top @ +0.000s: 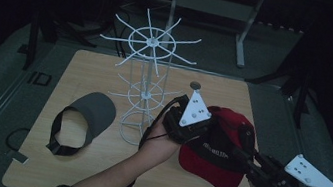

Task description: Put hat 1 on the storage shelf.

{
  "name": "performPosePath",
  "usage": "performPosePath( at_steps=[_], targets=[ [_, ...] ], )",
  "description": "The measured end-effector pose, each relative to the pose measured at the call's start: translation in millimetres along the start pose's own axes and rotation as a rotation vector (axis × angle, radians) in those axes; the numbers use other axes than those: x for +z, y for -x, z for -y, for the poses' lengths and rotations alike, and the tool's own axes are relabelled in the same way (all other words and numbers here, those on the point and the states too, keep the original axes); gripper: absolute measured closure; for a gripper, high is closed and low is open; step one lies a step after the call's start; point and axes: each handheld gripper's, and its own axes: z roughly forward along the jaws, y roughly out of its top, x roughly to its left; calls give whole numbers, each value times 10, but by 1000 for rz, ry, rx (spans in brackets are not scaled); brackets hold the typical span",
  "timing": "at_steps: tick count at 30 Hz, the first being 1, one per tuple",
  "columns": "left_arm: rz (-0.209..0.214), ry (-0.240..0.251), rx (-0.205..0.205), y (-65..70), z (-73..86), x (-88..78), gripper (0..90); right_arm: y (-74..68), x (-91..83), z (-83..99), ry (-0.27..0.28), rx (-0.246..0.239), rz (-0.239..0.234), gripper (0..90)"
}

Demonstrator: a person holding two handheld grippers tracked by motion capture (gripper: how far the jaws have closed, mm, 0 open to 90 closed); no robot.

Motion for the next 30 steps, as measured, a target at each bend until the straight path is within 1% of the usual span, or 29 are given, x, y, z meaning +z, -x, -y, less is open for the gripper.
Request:
performPosePath(
  at_steps=[1, 2, 3, 5, 6, 7, 8, 9, 10, 12, 13, 14, 15, 16, 17, 18, 19, 20, 21, 22, 23, 24, 25, 26, 27, 30],
  targets=[
    [0, 0, 0, 0, 0, 0, 874, 0, 0, 0, 0, 0, 0, 638],
    [-6, 4, 2, 6, -5, 3, 874, -23, -35, 7, -7, -5, -3, 566],
    [5, 10, -5, 4, -8, 6, 874, -33, -50, 11, -18, -12, -7, 537],
    [4, 16, -7, 10, -12, 5, 874, -53, -90, 30, -25, -15, -29, 491],
    [6, 19, -5, 11, -13, 1, 874, -53, -90, 30, -25, -15, -29, 491],
    [-1, 19, -3, 10, -15, -5, 874, -77, -126, 41, -36, -32, -59, 435],
    [6, 20, -8, -2, -16, -11, 874, -92, -151, 44, -29, -37, -74, 422],
    [28, 31, -13, -29, -15, -31, 873, -104, -172, 39, -29, -44, -89, 405],
    [28, 31, -13, -29, -15, -31, 873, -114, -194, 29, -28, -55, -90, 403],
    [67, 38, 5, -62, -6, -54, 873, -112, -219, 16, -19, -65, -86, 402],
    [53, 35, 14, -75, 1, -68, 873, -95, -240, -2, -7, -62, -96, 402],
    [66, 35, 11, -102, 13, -79, 873, -50, -271, -42, 7, -63, -93, 410],
    [70, 43, 5, -164, 44, -106, 873, -21, -275, -63, 11, -57, -98, 414],
    [70, 43, 5, -164, 44, -106, 873, 9, -272, -82, 12, -55, -104, 420],
    [98, 53, 1, -203, 62, -121, 873, 9, -272, -82, 12, -55, -104, 420],
    [117, 61, 1, -256, 93, -152, 873, 61, -238, -115, 2, -69, -104, 429],
    [117, 61, 1, -256, 93, -152, 873, 86, -208, -129, -3, -70, -100, 432],
    [160, 67, 11, -296, 119, -185, 873, 107, -177, -143, -10, -76, -108, 437],
    [160, 67, 11, -296, 119, -185, 872, 125, -140, -158, -15, -80, -113, 437],
    [214, 72, 16, -321, 139, -207, 872, 138, -107, -174, -12, -68, -110, 442],
    [214, 72, 16, -321, 139, -207, 872, 138, -107, -174, -12, -68, -110, 442],
    [217, 68, 26, -322, 145, -215, 872, 154, -44, -204, 6, -53, -139, 463],
    [247, 67, 33, -329, 150, -217, 872, 148, -7, -219, 2, -61, -146, 471],
    [259, 64, 44, -331, 155, -221, 872, 136, 33, -233, -13, -81, -141, 475],
    [253, 60, 44, -328, 157, -221, 872, 125, 72, -243, -25, -95, -138, 477],
    [308, 62, 64, -306, 153, -230, 872, 92, 172, -262, -46, -130, -149, 480]
  ],
)
